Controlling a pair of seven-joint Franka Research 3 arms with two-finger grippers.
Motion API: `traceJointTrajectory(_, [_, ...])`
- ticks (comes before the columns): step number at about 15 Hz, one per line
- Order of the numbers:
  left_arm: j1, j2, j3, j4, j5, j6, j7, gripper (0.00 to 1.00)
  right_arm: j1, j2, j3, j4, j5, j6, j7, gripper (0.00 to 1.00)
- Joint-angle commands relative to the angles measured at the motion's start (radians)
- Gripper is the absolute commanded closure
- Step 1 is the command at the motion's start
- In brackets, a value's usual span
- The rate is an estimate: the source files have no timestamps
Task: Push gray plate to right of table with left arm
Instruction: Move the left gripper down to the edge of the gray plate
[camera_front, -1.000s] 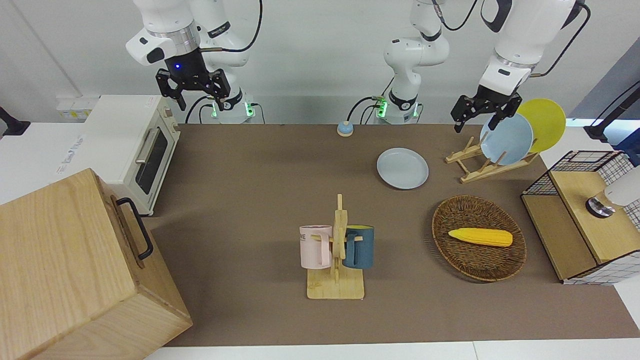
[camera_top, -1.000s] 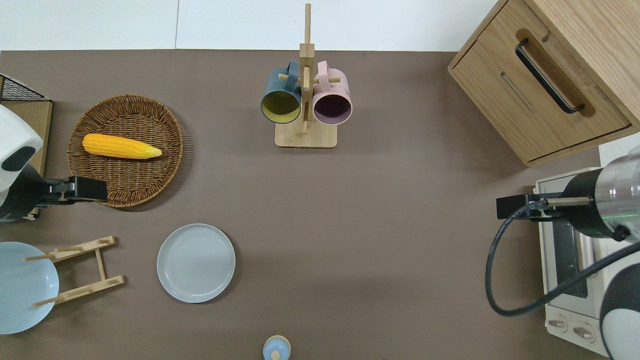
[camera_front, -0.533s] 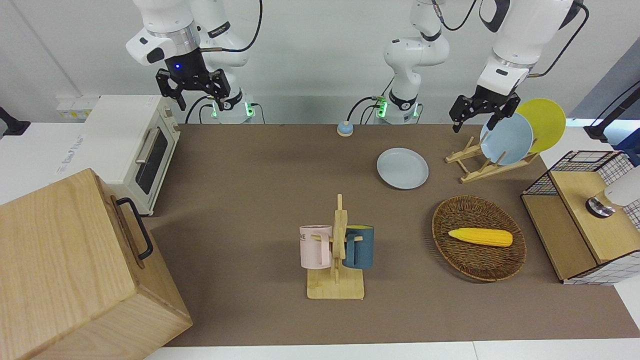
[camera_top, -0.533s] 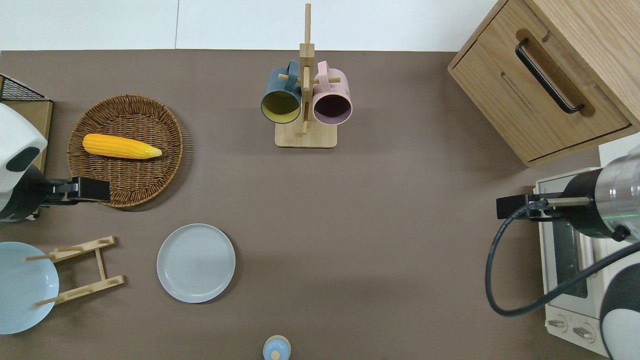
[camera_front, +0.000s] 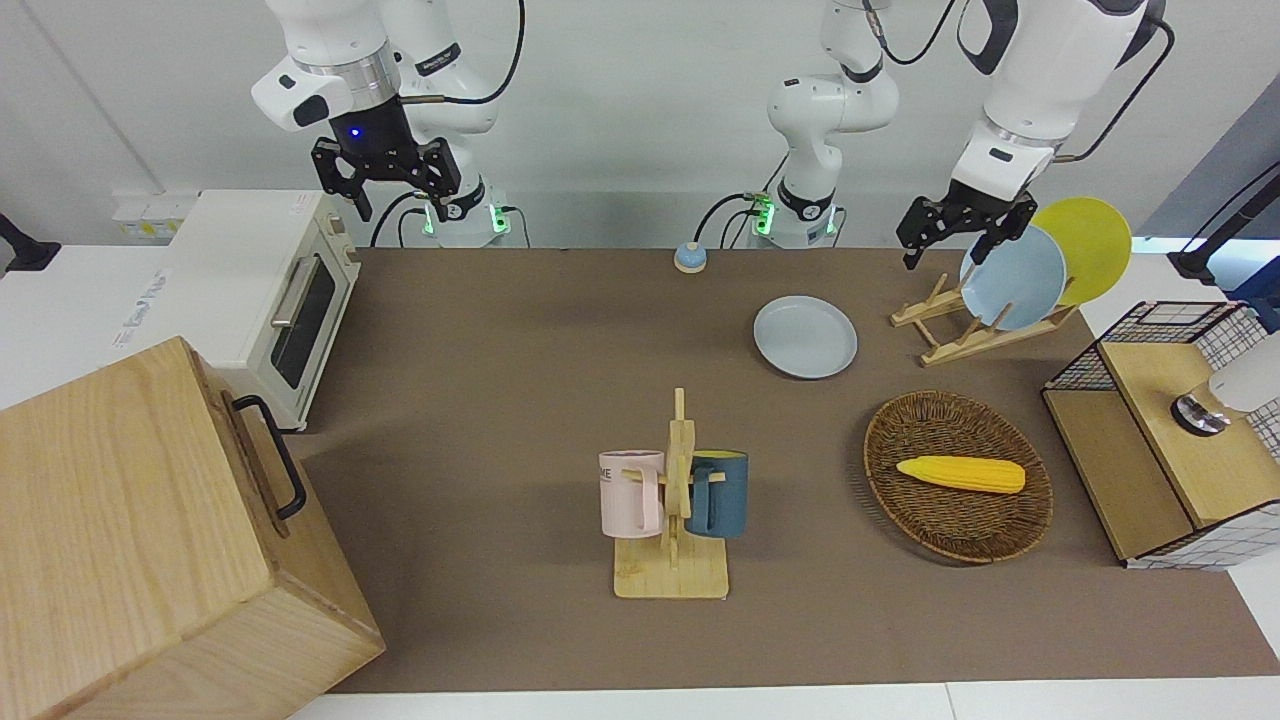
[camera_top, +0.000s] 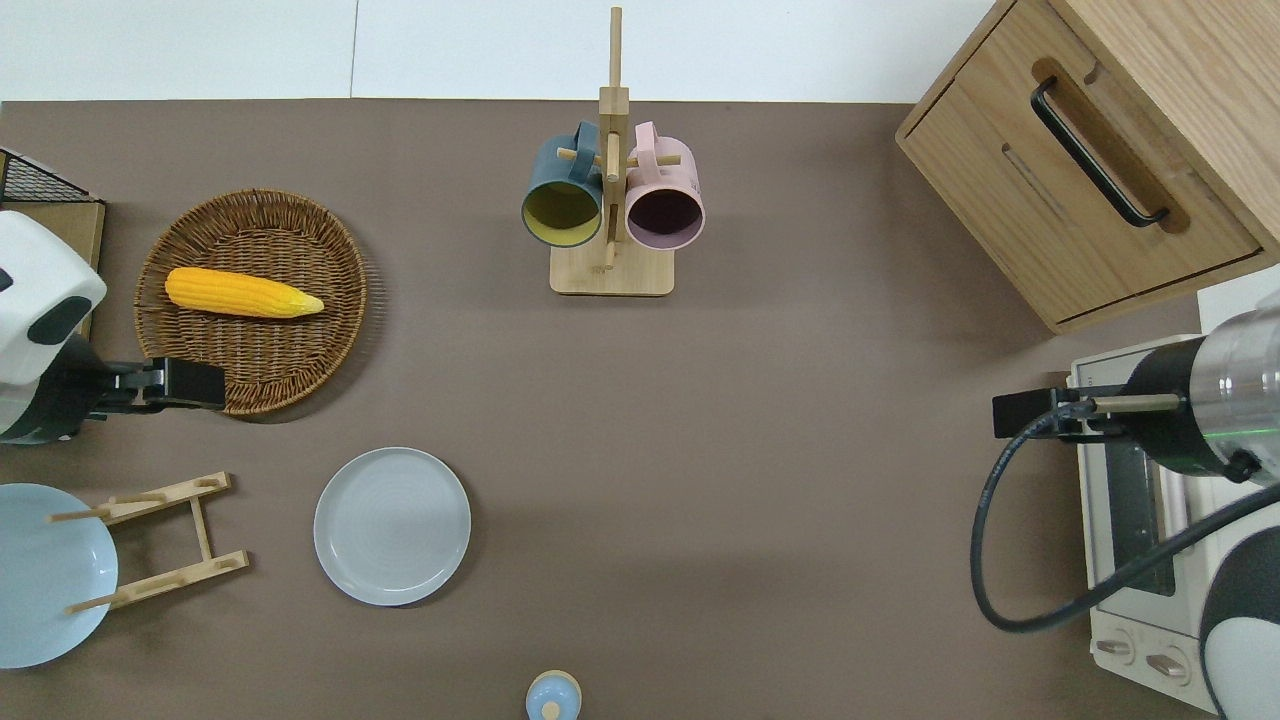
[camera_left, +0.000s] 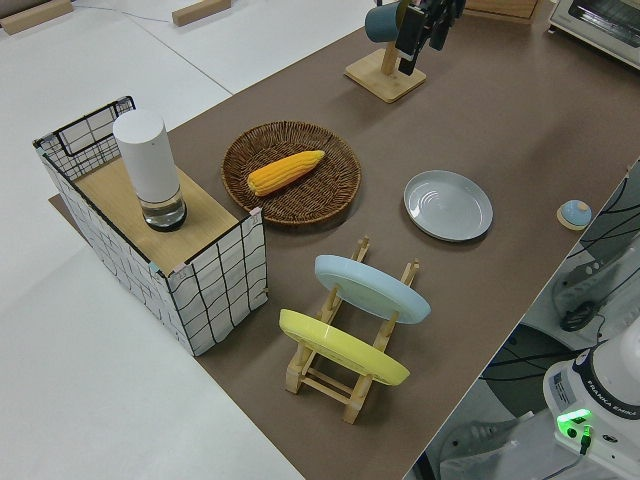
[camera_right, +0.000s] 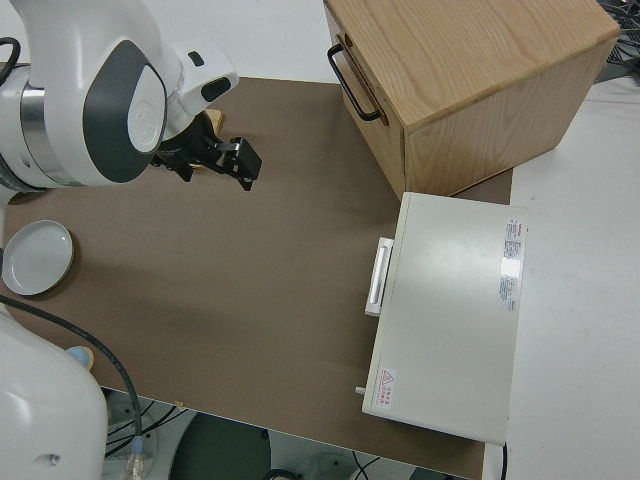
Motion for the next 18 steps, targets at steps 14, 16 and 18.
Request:
traceJointTrajectory(14, [-0.004, -0.079, 0.047, -0.47, -0.035, 0.276, -0.006, 0.04, -0.024, -0.027, 0.015, -0.027, 0.021, 0.0, 0.01, 0.005])
traceJointTrajectory(16, [-0.004, -0.085, 0.047, -0.502, -0.055, 0.295, -0.008, 0.04, -0.024, -0.027, 0.015, -0.027, 0.021, 0.0, 0.01, 0.005])
traceJointTrajectory(18, [-0.002, -0.09, 0.05, -0.551, -0.075, 0.328, -0.006, 0.06, -0.024, -0.027, 0.015, -0.027, 0.021, -0.001, 0.01, 0.005])
